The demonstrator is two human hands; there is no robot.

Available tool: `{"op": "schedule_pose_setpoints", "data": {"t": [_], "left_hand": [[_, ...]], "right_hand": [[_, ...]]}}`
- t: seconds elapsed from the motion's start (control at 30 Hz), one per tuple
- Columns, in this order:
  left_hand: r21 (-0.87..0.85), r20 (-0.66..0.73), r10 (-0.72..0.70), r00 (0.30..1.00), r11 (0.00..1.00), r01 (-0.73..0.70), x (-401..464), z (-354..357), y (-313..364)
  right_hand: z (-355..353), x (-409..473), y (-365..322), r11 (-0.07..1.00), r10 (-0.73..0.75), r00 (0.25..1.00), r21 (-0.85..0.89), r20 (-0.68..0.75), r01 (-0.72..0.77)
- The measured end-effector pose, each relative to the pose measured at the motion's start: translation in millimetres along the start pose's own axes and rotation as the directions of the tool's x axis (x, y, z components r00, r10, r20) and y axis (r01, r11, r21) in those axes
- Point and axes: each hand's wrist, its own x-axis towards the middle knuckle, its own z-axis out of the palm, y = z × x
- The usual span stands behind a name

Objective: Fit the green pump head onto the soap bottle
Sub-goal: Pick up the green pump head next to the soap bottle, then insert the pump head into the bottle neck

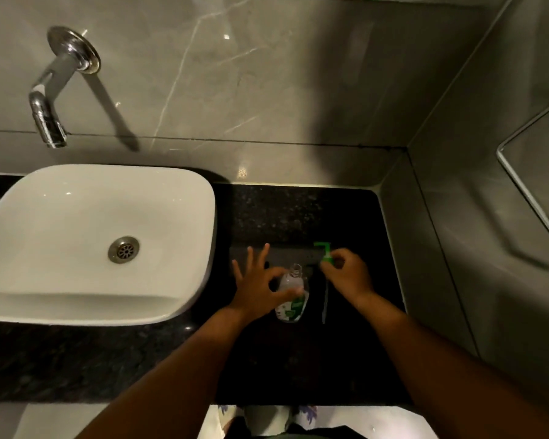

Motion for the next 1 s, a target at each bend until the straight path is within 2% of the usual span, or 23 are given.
{"op": "schedule_pose_setpoints", "data": {"t": [0.07,0.13,0.23,0.33,0.4,0.63,0.77,0.9,1.0], "left_hand": [[-0.041,0.004,-0.018,1.0,0.999,0.018,-1.6,1.4,-1.6],[-0.102,0.0,-0.043,0.999,0.994,0.043,-3.4,4.0,-2.2],[-0.153,-0.011,-0.067,0.998,0.986,0.064,-4.6,8.1,0.9],[-0.18,-0.007,-0.08,0.997,0.981,0.077,-6.1,8.2,6.7],[-0.182,0.008,-0.08,0.997,0.98,0.08,-7.0,5.3,10.4],[-0.191,0.041,-0.086,0.995,0.977,0.093,-11.7,-0.6,12.1],[-0.187,0.006,-0.046,0.999,0.981,0.046,-14.6,3.3,11.7],[-0.16,-0.061,-0.042,0.997,0.987,0.032,-16.5,11.9,8.4],[-0.135,-0.067,-0.027,0.997,0.991,0.018,-17.0,16.4,4.9]], "right_hand": [[-17.9,5.6,-26.7,0.969,-0.093,0.993,0.222,-0.071,0.107],[-37.7,7.3,-54.3,0.899,-0.238,0.959,0.338,-0.156,0.279],[-57.1,3.3,-82.6,0.801,-0.42,0.871,0.348,-0.253,0.487],[-55.9,-2.4,-94.9,0.768,-0.514,0.814,0.28,-0.27,0.577],[-49.4,-5.6,-94.8,0.771,-0.537,0.807,0.245,-0.247,0.588],[-27.8,-20.9,-73.5,0.822,-0.501,0.849,0.215,-0.166,0.527],[-13.8,-30.8,-55.6,0.863,-0.473,0.877,0.155,-0.089,0.481],[0.9,-45.0,-32.2,0.899,-0.436,0.897,0.065,0.075,0.432],[3.1,-51.8,-24.0,0.924,-0.382,0.92,0.075,0.088,0.376]]}}
